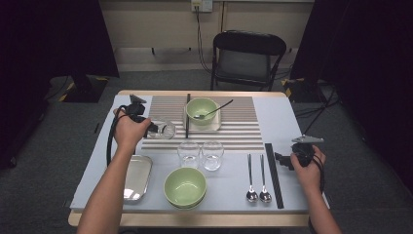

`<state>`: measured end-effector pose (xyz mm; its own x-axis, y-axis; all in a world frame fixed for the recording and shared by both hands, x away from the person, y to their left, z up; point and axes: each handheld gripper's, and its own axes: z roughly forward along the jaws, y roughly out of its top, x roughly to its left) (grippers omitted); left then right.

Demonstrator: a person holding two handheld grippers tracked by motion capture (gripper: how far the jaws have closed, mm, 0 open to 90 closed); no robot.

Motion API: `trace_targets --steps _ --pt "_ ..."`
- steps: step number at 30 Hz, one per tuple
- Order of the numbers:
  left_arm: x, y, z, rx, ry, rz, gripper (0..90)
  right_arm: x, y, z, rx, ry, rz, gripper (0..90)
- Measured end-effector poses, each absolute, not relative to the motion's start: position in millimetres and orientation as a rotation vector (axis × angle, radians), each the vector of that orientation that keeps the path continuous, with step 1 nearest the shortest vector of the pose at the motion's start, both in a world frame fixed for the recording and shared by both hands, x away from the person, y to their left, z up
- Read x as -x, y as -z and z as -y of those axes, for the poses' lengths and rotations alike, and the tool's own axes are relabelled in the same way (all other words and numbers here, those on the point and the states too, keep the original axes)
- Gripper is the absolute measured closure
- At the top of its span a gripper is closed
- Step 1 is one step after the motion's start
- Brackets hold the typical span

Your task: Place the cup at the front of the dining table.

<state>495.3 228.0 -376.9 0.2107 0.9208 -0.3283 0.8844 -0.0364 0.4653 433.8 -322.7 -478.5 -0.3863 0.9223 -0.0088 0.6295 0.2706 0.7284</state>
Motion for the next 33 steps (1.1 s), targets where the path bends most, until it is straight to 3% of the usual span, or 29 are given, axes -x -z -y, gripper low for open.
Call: trace_targets --steps 33 --pt "-502.3 373.8 -226.6 -1.907 -0.073 -1.67 85.6 -433.8 478.5 322.7 -1.401 -0.908 -2.114 16.3"
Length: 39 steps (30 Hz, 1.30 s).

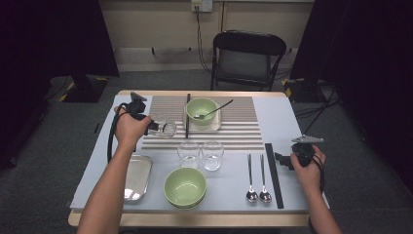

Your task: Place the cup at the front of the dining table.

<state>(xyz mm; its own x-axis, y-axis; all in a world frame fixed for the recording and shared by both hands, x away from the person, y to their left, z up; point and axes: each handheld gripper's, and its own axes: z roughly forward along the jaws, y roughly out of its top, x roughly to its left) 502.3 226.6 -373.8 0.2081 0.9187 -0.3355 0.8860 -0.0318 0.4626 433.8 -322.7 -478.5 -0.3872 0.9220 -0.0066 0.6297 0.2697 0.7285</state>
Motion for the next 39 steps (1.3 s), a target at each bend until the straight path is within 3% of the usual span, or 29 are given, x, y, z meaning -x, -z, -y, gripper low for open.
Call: trace_targets --steps 39 --pt "-516 378 -222 -1.915 -0.08 -1.679 85.7 -434 478 323 -1.402 -0.909 -2.114 16.3"
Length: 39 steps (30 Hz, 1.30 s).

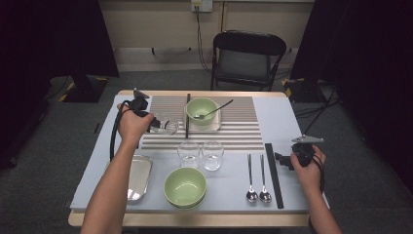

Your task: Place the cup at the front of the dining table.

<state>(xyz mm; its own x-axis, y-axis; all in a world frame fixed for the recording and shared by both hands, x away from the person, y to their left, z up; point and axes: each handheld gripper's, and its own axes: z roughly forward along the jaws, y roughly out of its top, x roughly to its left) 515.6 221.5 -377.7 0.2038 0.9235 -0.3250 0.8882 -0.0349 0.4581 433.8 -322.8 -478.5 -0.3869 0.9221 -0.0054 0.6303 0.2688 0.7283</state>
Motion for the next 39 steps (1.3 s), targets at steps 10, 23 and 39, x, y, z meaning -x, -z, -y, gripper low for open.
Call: trace_targets --steps 10,23,39 --pt "-518 379 -223 -1.911 -0.074 -1.681 85.7 -434 479 323 -1.4 -0.909 -2.114 16.3" --pt "-522 382 -224 -1.9 -0.066 -1.696 85.7 -434 479 323 -1.4 -0.908 -2.114 16.3" --pt "-528 380 -222 -1.913 -0.095 -1.711 85.7 -434 479 323 -1.399 -0.906 -2.113 16.3"
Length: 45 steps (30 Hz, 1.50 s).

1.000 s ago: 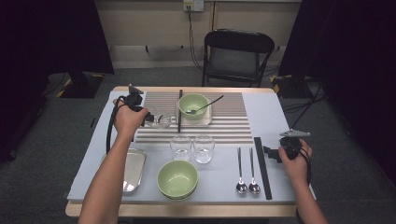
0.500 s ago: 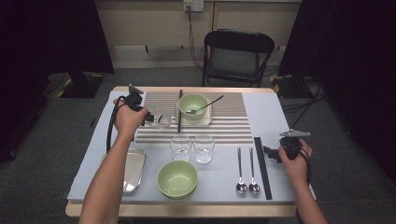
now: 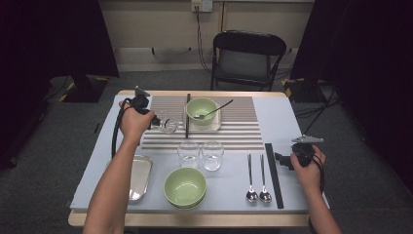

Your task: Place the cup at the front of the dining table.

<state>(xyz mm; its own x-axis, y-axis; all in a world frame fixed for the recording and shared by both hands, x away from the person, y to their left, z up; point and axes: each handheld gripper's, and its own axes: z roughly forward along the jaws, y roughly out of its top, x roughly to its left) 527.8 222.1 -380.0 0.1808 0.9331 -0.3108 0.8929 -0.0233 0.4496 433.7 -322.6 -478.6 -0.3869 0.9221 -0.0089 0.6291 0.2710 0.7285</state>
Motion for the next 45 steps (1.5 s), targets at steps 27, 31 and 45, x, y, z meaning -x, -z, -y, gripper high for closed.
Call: trace_targets --steps 27,31,45 --pt "-538 387 -225 -1.878 -0.083 -1.724 85.8 -434 479 323 -1.396 -0.908 -2.114 16.3" --pt "-539 389 -226 -1.881 -0.091 -1.725 85.8 -434 479 322 -1.397 -0.907 -2.113 16.3" --pt "-542 398 -226 -1.874 -0.093 -1.752 85.8 -434 479 322 -1.398 -0.908 -2.114 16.3"
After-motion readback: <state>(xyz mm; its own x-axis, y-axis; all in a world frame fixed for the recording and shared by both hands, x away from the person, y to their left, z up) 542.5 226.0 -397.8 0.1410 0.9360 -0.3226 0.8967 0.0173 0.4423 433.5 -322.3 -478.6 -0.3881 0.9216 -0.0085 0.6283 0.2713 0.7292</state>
